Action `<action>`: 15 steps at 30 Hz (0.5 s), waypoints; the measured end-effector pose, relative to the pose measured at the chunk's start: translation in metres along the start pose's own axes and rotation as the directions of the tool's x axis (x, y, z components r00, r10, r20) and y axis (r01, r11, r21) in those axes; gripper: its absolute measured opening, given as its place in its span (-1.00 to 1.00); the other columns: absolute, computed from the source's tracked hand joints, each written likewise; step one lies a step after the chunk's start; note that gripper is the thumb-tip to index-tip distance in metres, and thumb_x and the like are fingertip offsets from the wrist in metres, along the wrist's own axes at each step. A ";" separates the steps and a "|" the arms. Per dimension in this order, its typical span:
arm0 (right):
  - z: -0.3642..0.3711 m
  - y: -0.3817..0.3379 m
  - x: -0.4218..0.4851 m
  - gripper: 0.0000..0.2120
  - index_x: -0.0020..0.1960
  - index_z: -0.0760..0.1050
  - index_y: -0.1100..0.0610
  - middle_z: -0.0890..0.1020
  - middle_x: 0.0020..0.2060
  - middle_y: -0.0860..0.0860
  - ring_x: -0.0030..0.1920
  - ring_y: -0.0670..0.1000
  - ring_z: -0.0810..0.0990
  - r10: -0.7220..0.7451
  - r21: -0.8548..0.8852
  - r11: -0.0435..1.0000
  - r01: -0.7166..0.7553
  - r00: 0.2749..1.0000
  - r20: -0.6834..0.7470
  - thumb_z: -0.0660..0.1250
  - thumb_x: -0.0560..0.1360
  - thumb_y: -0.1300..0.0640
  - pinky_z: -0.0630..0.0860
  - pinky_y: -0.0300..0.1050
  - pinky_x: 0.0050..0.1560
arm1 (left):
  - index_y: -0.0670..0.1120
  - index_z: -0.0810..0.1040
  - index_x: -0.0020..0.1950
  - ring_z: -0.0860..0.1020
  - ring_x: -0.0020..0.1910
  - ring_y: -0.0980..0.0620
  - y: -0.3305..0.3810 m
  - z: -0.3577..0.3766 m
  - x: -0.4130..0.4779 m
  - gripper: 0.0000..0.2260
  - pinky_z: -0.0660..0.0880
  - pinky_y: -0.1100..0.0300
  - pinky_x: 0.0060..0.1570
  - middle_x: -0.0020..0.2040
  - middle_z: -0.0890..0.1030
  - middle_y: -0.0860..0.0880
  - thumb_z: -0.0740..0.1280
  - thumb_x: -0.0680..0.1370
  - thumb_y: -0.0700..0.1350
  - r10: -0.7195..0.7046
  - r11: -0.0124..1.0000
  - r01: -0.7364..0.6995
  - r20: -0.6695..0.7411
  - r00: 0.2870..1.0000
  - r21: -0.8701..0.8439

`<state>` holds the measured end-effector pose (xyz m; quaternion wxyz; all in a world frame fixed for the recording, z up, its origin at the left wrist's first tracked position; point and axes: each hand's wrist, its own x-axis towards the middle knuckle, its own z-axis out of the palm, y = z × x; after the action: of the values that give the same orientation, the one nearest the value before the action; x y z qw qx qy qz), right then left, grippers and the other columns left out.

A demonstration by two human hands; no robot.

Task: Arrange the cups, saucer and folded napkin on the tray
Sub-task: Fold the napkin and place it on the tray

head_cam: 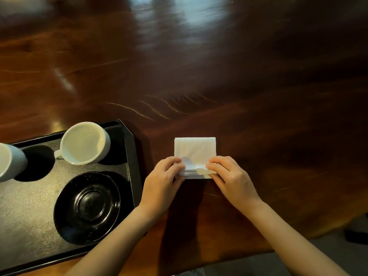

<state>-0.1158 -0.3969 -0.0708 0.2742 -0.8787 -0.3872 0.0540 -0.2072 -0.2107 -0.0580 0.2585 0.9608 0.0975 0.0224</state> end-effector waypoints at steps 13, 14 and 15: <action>0.013 0.008 -0.004 -0.87 -0.03 0.59 0.13 0.60 0.00 0.04 0.01 -0.04 0.48 0.020 0.030 0.999 -0.019 0.999 -0.032 0.40 0.42 0.21 0.52 -0.19 0.01 | -0.13 0.59 -0.01 0.53 0.09 -0.03 -0.001 0.013 -0.007 -0.77 0.52 0.13 0.06 0.07 0.59 -0.07 0.49 0.38 -0.15 -0.042 0.998 0.040 -0.047 0.998 -0.049; 0.013 0.009 -0.004 -0.87 -0.05 0.59 0.13 0.58 0.00 0.03 0.01 -0.05 0.47 0.042 0.079 0.996 -0.041 0.999 -0.017 0.42 0.41 0.24 0.50 -0.26 0.02 | -0.13 0.59 -0.02 0.53 0.09 -0.02 0.000 0.015 -0.007 -0.78 0.52 0.12 0.06 0.07 0.59 -0.06 0.49 0.38 -0.16 -0.056 0.997 0.053 -0.054 0.997 -0.057; 0.013 0.009 -0.003 -0.87 -0.07 0.59 0.13 0.56 0.00 0.02 0.02 -0.06 0.47 0.067 0.130 0.989 -0.067 0.998 0.000 0.44 0.40 0.26 0.47 -0.35 0.03 | -0.12 0.58 -0.02 0.51 0.09 -0.01 0.000 0.016 -0.008 -0.79 0.52 0.13 0.05 0.07 0.58 -0.06 0.48 0.38 -0.17 -0.072 0.995 0.068 -0.058 0.996 -0.067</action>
<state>-0.1163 -0.3979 -0.0868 0.3296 -0.8716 -0.3524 0.0863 -0.2130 -0.2207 -0.0720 0.2873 0.9467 0.1382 0.0457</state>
